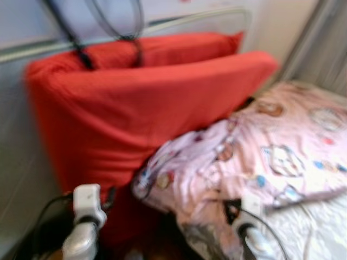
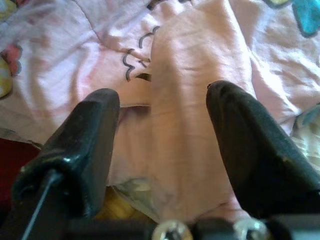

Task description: Clean up the room

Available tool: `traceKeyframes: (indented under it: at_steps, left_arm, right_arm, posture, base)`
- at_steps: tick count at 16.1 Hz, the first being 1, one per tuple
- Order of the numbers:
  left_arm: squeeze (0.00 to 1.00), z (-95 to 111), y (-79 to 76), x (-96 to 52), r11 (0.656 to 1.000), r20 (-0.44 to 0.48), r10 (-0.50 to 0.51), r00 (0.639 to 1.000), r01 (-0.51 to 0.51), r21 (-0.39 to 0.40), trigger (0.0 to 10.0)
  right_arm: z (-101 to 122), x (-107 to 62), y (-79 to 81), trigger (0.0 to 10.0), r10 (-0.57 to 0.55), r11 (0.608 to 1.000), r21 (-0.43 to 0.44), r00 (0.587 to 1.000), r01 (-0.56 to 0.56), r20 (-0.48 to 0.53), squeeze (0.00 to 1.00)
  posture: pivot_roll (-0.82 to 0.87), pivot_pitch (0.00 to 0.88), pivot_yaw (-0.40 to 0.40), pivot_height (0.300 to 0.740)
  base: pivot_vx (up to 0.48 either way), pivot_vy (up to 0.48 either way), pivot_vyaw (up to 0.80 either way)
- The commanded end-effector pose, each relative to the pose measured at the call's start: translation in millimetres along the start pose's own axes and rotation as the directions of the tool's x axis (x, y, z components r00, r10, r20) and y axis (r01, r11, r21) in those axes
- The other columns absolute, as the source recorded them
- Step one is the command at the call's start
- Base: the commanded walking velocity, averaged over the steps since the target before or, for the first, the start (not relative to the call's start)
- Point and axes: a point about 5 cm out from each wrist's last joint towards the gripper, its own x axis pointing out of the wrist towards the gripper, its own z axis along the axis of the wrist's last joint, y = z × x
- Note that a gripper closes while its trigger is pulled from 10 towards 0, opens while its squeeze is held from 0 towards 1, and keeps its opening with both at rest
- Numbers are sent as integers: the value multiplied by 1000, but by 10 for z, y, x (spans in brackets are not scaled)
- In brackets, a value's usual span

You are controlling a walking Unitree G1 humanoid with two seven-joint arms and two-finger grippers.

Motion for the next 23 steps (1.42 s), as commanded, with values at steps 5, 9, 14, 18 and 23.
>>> traceKeyframes:
  at_steps: [5,9,14,18,23]
  left_arm:
    - [0,18,-51,-2,1000,5,-21,1000,21,0,10000]
    - [0,15,-2,-40,999,1,-19,1000,19,26,10000]
    - [0,15,-1,-111,998,4,-28,1000,28,64,10000]
    - [0,87,23,-150,996,30,-25,999,22,92,10000]
    - [0,159,45,-321,991,44,-38,998,32,133,10000]
  right_arm:
    - [-136,-106,-334,10000,-198,941,269,979,204,-49,212]
    - [-357,-214,-438,10000,-261,802,511,951,309,-164,1000]
    - [-525,-249,-292,10000,-129,678,689,964,257,-233,0]
    - [-527,-227,-212,10000,-70,702,676,966,224,-247,0]
    - [-442,-178,-213,10000,-52,729,658,974,188,-221,0]
  posture:
    - [115,0,-40,637]
    - [122,0,-23,637]
    - [128,0,-6,637]
    - [167,0,-17,637]
    - [172,45,-16,637]
  base:
    - [0,0,0]
    - [0,0,0]
    - [0,0,0]
    - [0,0,0]
    - [0,0,0]
